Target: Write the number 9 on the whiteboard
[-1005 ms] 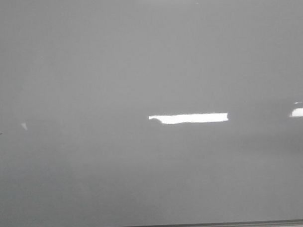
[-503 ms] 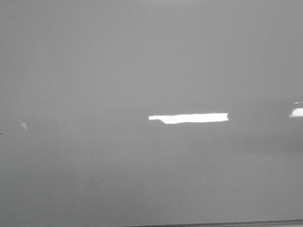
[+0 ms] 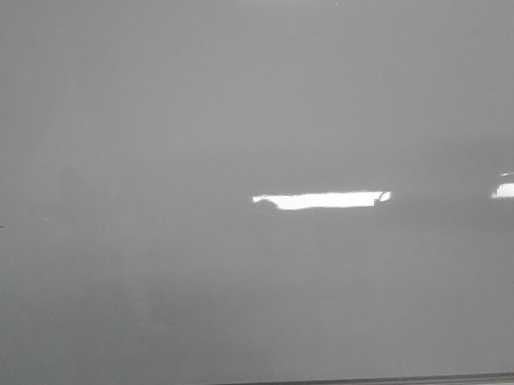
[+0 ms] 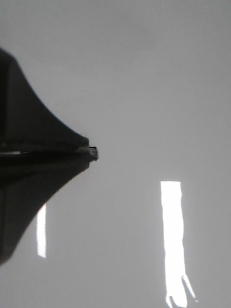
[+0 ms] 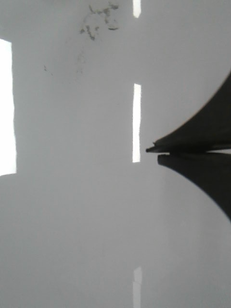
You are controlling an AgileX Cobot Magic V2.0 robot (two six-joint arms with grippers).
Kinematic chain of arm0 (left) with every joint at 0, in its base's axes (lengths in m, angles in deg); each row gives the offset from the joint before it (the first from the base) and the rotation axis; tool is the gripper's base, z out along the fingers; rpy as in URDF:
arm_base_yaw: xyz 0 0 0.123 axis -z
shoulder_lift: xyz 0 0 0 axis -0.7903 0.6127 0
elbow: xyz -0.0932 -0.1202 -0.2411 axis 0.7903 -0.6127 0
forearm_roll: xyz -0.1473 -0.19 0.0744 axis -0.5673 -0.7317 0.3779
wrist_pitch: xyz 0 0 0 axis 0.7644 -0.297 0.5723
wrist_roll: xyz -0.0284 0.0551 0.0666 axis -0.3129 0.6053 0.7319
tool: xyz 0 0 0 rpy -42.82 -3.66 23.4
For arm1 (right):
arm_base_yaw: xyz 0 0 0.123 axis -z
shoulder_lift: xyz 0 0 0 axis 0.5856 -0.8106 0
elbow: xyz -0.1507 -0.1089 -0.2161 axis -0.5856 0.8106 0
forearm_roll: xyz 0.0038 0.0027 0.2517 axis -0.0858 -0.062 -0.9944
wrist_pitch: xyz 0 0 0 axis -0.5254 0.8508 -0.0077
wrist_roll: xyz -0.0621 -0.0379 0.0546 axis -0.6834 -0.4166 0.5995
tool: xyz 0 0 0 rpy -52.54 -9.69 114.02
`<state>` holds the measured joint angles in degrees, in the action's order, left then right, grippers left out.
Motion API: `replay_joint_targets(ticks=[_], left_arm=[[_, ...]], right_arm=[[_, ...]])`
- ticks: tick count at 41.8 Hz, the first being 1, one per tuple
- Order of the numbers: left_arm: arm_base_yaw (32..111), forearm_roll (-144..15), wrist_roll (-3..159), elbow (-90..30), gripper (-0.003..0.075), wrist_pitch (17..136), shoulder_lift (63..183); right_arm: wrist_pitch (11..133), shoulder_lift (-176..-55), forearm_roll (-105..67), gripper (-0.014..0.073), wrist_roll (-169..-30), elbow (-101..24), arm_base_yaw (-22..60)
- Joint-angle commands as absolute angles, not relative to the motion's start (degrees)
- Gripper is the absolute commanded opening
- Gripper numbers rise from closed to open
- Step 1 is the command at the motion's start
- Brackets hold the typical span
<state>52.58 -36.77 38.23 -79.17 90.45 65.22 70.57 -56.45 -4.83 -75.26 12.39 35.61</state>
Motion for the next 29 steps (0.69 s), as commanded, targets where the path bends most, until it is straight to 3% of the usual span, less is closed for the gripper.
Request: replay_joint_targets(ticks=[1, 17, 29], left_arm=[[52.57, -37.01, 38.23, -70.23, -0.0019, 88.66, 67.08], [52.57, -36.89, 38.23, -44.07, -0.0019, 65.35, 82.68], [52.57, -37.13, 38.23, -41.0, -0.0019, 56.94, 92.53]], right_arm=[[72.14, -58.17, -4.67, -0.0067, -76.31, 4.88, 35.53], [92.38, -74.35, -8.41, -0.0067, -80.29, -18.89, 35.53], [99.33, -86.41, -8.67, -0.0067, -80.29, -25.72, 35.53]])
